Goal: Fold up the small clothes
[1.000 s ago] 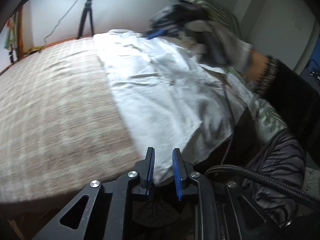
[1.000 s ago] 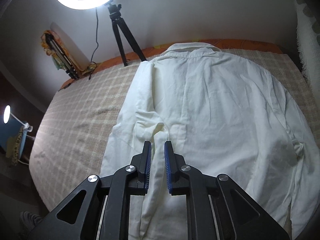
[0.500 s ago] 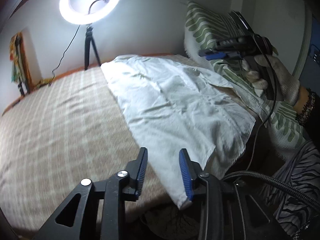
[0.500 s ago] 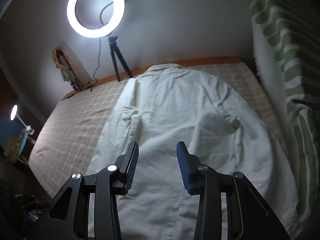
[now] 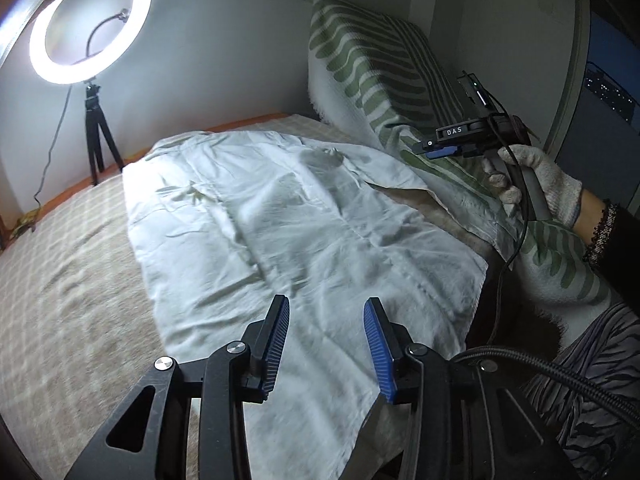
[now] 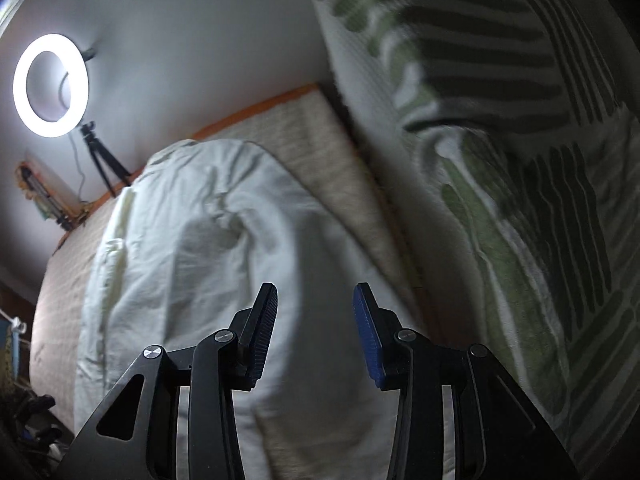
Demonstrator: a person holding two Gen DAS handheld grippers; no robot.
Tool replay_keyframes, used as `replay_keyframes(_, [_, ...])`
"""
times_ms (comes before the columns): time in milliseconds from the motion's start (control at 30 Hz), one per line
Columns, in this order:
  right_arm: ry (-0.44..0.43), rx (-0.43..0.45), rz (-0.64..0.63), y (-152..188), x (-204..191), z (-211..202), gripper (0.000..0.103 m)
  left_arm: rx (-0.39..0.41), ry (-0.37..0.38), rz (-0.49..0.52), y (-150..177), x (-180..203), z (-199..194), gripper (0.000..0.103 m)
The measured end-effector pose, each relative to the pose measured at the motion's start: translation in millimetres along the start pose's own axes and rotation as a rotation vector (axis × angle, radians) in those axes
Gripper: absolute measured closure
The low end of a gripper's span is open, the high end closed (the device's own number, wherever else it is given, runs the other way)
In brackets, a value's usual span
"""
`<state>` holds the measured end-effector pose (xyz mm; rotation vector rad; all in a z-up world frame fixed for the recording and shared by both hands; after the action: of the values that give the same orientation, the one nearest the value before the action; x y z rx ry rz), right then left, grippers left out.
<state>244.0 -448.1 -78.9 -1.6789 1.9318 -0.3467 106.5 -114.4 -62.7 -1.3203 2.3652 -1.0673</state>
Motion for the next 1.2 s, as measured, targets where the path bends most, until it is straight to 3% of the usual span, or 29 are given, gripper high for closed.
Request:
replay_keyframes(200, [-0.008,-0.041,0.039,0.7,32.9,17.0,0.063,-0.037,0.034,-0.025,-3.5,3.3,25.2,0.063])
replay_keyframes(467, [0.028,-0.100,-0.042,20.4,43.5,24.7,0.063,-0.070,0.063,0.013,-2.2,21.4,41.4,0.063])
replay_keyframes(500, [0.039,-0.107,-0.056,23.0,42.7,25.1,0.065,-0.070,0.063,0.017,-2.5,23.7,42.1,0.063])
replay_keyframes(567, [0.058,-0.107,-0.074,25.7,40.9,24.7,0.095,-0.068,0.060,0.025,-2.7,26.7,41.9,0.063])
replay_keyframes(633, [0.068,-0.099,-0.090,27.5,38.5,20.9,0.097,-0.065,0.060,0.028,-2.4,28.1,41.1,0.063])
replay_keyframes(767, [0.058,-0.056,-0.134,29.1,25.9,3.5,0.101,-0.064,0.062,0.026,-1.1,28.2,39.0,0.063])
replay_keyframes(900, [-0.031,-0.029,-0.087,25.2,11.3,-15.1,0.102,-0.058,0.062,0.022,0.0,26.9,34.5,0.063])
replay_keyframes(1200, [-0.198,-0.004,-0.207,20.0,-90.9,-36.6,0.103,-0.026,0.048,-0.006,-0.4,14.9,19.8,0.063])
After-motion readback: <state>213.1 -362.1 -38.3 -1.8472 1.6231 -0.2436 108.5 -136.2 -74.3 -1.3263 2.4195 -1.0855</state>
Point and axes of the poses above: each gripper's, at about its wrist camera, not at the fingertips, and z roughly the way its jaws point, x to its right, y to its underside, the point moved 3 cm from there along z, roughly the way its jaws point, and after that the axes turned 2 degrees about y, right-handed, at the moved point
